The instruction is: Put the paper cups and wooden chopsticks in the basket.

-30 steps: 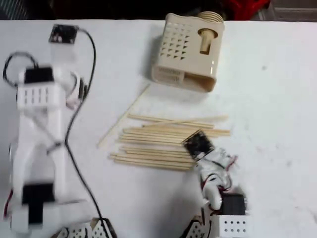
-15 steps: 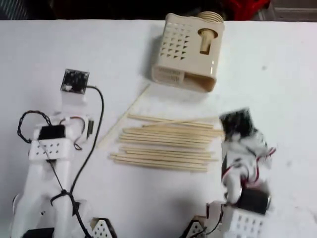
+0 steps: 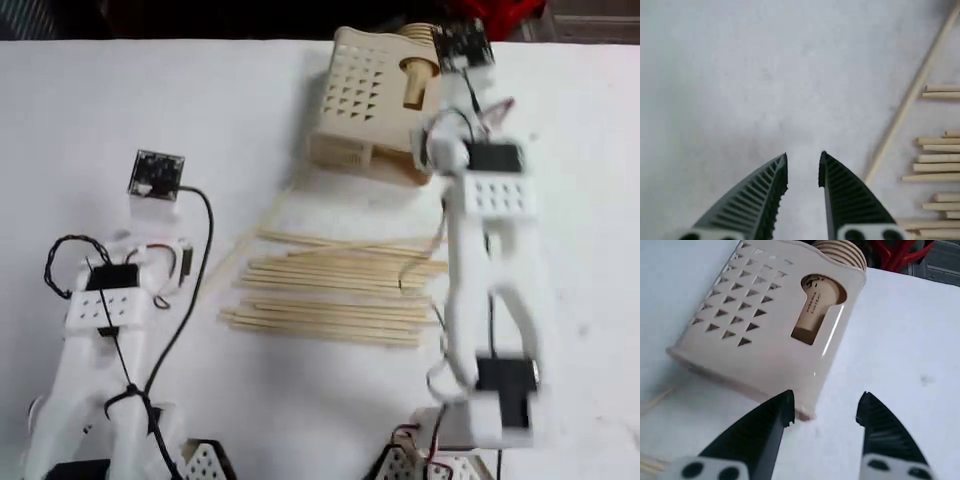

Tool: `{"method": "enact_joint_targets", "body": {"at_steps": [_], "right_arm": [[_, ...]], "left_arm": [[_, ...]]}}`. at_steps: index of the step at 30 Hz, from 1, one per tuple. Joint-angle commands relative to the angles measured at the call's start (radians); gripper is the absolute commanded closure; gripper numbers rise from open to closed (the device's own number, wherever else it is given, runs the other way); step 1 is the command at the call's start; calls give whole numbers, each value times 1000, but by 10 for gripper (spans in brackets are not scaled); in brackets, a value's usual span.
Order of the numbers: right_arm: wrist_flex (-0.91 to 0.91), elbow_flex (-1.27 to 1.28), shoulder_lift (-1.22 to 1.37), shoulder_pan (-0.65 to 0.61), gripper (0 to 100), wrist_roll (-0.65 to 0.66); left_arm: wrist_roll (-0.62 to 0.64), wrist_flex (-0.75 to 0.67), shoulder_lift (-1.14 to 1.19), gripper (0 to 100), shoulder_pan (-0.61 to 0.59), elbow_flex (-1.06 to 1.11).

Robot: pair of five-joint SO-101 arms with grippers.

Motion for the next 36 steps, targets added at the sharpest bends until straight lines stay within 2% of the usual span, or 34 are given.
{"method": "enact_joint_targets", "body": {"at_steps": [1,7,13,16,20,29,36], "right_arm": [[-15,-322,286,-8,783,-40],[24,-450,513,4,783,-37],[81,-460,573,4,783,-35],[120,-445,568,2,783,41],[107,-316,539,-25,783,94],[-199,244,311,-70,783,273],[-225,399,259,-61,783,354]], "left_arm": [[-11,-20,-33,879,44,-2],[-11,-20,-33,879,48,-2],[-11,-20,-33,879,48,-2],[-11,-20,-33,879,48,-2],[-11,-20,-33,878,45,-3],[-11,-20,-33,878,42,-6],[-9,-20,-33,877,42,-8]]}}
